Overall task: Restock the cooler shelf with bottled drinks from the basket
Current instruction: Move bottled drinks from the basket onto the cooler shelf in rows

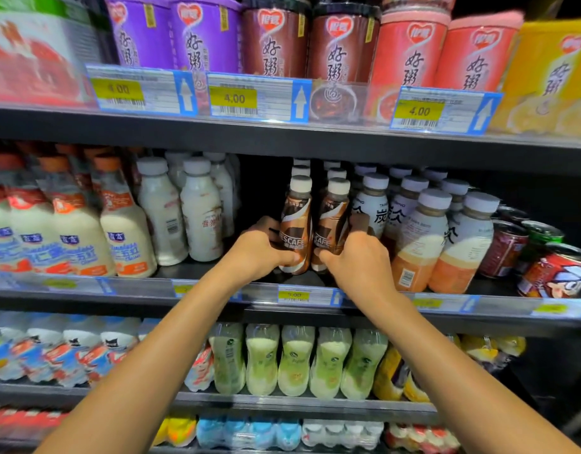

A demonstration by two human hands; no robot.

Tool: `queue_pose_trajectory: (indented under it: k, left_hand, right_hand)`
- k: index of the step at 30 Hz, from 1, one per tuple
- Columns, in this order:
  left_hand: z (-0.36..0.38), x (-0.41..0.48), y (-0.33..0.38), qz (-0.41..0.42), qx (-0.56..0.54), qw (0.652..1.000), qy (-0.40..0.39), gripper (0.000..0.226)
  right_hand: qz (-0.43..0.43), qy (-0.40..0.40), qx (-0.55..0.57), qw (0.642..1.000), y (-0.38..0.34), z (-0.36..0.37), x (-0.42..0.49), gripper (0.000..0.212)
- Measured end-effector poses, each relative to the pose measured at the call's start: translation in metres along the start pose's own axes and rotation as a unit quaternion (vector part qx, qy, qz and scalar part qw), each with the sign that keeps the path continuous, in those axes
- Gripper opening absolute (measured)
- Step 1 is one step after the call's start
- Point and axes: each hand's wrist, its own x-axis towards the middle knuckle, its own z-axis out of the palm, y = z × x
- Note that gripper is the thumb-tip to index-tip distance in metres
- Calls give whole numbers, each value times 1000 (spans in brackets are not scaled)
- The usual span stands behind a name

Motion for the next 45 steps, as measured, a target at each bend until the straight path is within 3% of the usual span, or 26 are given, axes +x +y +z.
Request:
queue_pose_trajectory:
  k: [10,13,25,31,45]
  left_hand:
    - [3,-4,4,5,99,995,30,63]
    - [2,-5,6,10,86,996,6,70]
    - [7,-6,7,16,118,993,18,69]
    - [7,-6,7,16,111,994,6,66]
    - [8,-6,6,21,120,993,12,69]
  right_hand:
    - [-7,18,4,1000,0,-1,-7,39]
    - [10,19,-2,1000,-2,2,-5,51]
    - [7,-2,21,1000,4,0,-2,32]
    - [11,4,20,1000,3,4,-1,45]
    - [29,-46,49,997,4,-6,0,39]
